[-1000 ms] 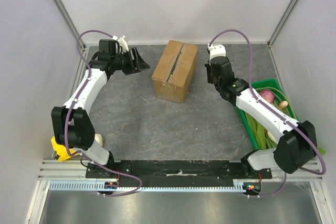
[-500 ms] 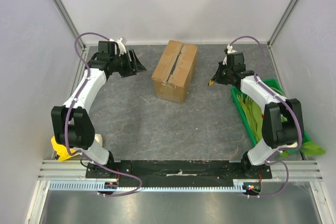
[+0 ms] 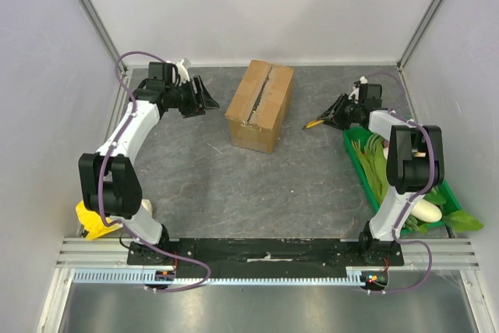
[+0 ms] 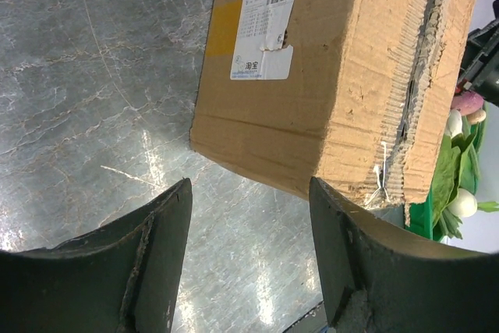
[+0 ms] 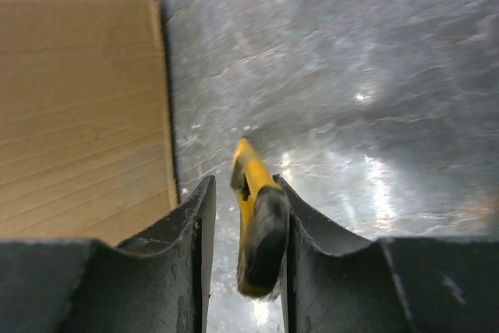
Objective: Unpack the express box
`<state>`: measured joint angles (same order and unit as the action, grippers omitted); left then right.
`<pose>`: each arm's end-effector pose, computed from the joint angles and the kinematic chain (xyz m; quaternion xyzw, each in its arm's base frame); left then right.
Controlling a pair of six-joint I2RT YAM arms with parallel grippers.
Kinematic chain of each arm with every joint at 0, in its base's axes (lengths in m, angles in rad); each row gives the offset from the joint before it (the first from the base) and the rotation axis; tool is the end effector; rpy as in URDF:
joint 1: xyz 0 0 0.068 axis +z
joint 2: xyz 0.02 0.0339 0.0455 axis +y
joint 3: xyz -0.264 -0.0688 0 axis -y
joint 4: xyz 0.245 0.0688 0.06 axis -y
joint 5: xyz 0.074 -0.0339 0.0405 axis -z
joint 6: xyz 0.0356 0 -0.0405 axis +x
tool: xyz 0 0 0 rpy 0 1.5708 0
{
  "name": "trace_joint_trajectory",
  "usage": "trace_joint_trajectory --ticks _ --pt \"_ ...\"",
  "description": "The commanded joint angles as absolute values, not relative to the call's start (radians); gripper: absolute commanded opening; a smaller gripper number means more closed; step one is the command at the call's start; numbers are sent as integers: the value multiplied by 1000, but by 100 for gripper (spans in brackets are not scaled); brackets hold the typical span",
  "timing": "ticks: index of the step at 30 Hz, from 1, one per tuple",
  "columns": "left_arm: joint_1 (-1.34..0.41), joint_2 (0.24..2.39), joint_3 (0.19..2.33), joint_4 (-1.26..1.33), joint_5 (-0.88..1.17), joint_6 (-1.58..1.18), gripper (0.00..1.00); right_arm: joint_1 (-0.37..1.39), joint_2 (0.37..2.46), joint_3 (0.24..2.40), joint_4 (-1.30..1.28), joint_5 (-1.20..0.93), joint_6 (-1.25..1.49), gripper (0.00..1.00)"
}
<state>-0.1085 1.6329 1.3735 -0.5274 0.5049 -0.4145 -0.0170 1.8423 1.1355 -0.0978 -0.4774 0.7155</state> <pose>0.3588 -0.0564 0.2977 -0.0421 0.8989 -0.3186 0.2977 0.3895 0.0097 0.1782 0.2402 0.8731 0.3303 0.2662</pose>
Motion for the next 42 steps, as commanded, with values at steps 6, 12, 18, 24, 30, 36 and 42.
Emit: trace_joint_trajectory --ticks 6,12,18,24,30,36,42 --pt "-107 1652 1410 -520 537 -442 67 -71 1872 1201 -132 -378 729 54" --pt "-107 1663 1422 -520 535 -449 67 -71 1763 1213 -193 -146 683 81" --pt "-107 1675 1428 -502 537 -474 67 -23 1666 1249 -244 17 589 89" --pt "-107 1683 1381 -421 623 -556 67 170 1634 1281 -291 86 479 89" --pt "-107 1654 1209 -45 807 -786 68 319 1666 1278 -293 77 476 88" --pt "-109 1693 1131 166 922 -886 65 396 1723 1316 -275 3 437 88" --pt "-124 1683 1088 207 1003 -893 51 437 1782 1383 -275 -40 402 90"
